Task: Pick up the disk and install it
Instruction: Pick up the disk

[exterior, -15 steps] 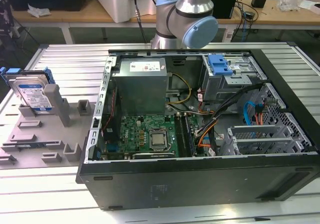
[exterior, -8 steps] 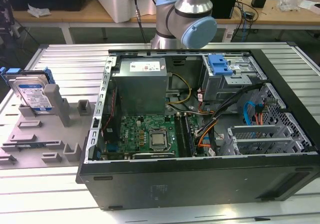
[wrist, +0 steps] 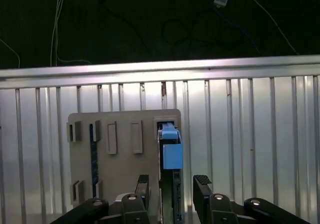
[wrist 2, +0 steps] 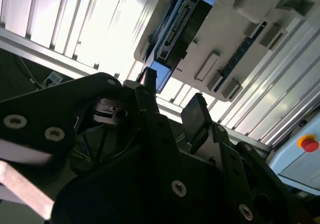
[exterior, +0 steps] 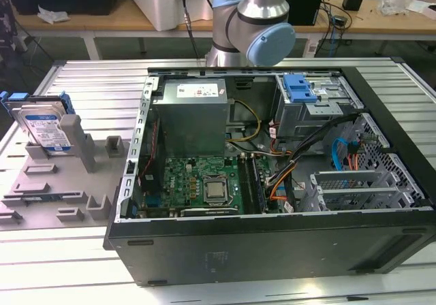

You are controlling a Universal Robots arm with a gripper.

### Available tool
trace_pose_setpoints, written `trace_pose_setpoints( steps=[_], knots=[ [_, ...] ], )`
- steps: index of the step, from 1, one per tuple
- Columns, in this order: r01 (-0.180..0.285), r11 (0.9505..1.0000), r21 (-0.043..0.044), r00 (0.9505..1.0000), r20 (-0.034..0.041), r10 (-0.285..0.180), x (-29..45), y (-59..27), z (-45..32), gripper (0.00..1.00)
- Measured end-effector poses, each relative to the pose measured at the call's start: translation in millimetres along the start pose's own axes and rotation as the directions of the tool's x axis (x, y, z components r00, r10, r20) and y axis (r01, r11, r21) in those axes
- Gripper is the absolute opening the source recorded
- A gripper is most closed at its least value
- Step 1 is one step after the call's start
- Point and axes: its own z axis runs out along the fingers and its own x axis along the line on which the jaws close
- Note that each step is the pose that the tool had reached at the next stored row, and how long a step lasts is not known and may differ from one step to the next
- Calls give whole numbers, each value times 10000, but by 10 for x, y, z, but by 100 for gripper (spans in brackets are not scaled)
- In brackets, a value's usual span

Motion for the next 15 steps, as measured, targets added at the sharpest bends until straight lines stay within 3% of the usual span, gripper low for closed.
trace_pose_setpoints(
  steps=[11,15],
  knots=[
    [1069,9942,79,9943,-7,-1069,-15,21,47,48],
    [1105,9938,82,9939,-7,-1105,-15,21,48,48]
  ],
)
